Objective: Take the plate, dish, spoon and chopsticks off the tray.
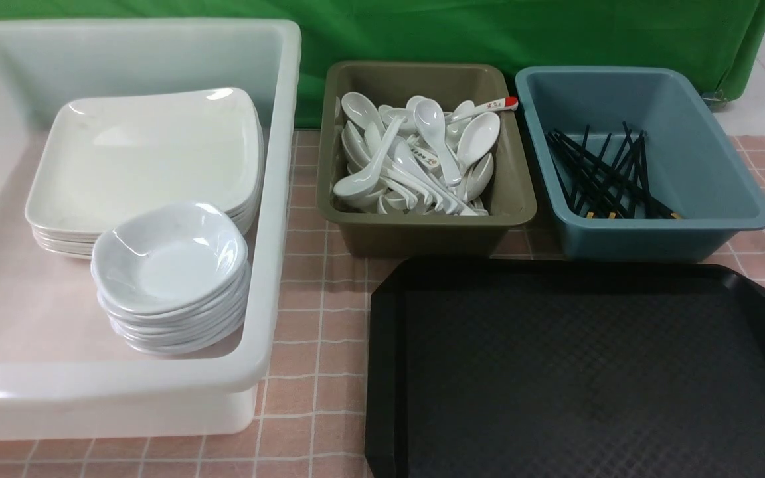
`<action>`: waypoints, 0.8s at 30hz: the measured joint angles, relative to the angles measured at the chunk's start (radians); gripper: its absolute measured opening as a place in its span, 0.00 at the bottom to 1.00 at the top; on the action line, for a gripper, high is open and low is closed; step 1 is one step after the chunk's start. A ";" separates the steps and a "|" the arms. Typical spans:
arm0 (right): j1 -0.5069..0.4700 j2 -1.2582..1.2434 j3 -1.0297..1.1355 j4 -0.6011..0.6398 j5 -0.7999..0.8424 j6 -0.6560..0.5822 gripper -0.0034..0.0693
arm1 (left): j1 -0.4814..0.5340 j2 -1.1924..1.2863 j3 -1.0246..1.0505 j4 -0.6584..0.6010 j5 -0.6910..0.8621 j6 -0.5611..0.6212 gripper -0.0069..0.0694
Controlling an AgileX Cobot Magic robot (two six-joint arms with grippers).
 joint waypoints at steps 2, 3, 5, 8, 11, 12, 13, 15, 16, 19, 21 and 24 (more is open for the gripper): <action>0.000 0.000 0.000 0.000 0.000 0.000 0.37 | 0.000 0.000 0.041 0.000 -0.023 -0.029 0.09; 0.000 0.000 0.000 0.000 0.000 0.000 0.37 | 0.000 -0.007 0.062 0.001 -0.038 -0.042 0.09; 0.000 0.000 0.000 0.000 0.000 0.000 0.37 | 0.000 -0.080 0.150 0.039 -0.072 -0.110 0.09; 0.000 0.000 0.000 0.000 0.000 0.000 0.37 | 0.000 -0.174 0.239 0.111 -0.113 -0.184 0.09; 0.000 0.000 0.000 0.000 0.000 0.000 0.37 | 0.000 -0.264 0.317 0.162 -0.139 -0.255 0.09; 0.000 0.000 0.000 0.000 0.000 0.000 0.37 | 0.000 -0.310 0.349 0.184 -0.144 -0.289 0.09; 0.000 0.000 0.000 0.000 0.000 0.000 0.37 | 0.000 -0.346 0.362 0.197 -0.141 -0.307 0.09; 0.000 0.000 0.000 0.000 0.000 0.000 0.37 | 0.000 -0.380 0.364 0.217 -0.124 -0.322 0.09; 0.000 0.000 0.000 0.000 0.000 0.000 0.37 | 0.000 -0.390 0.365 0.232 -0.107 -0.324 0.09; 0.000 0.000 0.000 0.000 0.000 0.000 0.37 | 0.002 -0.394 0.365 0.252 -0.075 -0.327 0.09; 0.000 0.000 0.000 0.000 0.000 0.000 0.37 | 0.003 -0.394 0.365 0.257 -0.055 -0.329 0.09; 0.000 0.000 0.000 0.000 0.000 0.000 0.37 | 0.003 -0.394 0.365 0.264 -0.052 -0.319 0.09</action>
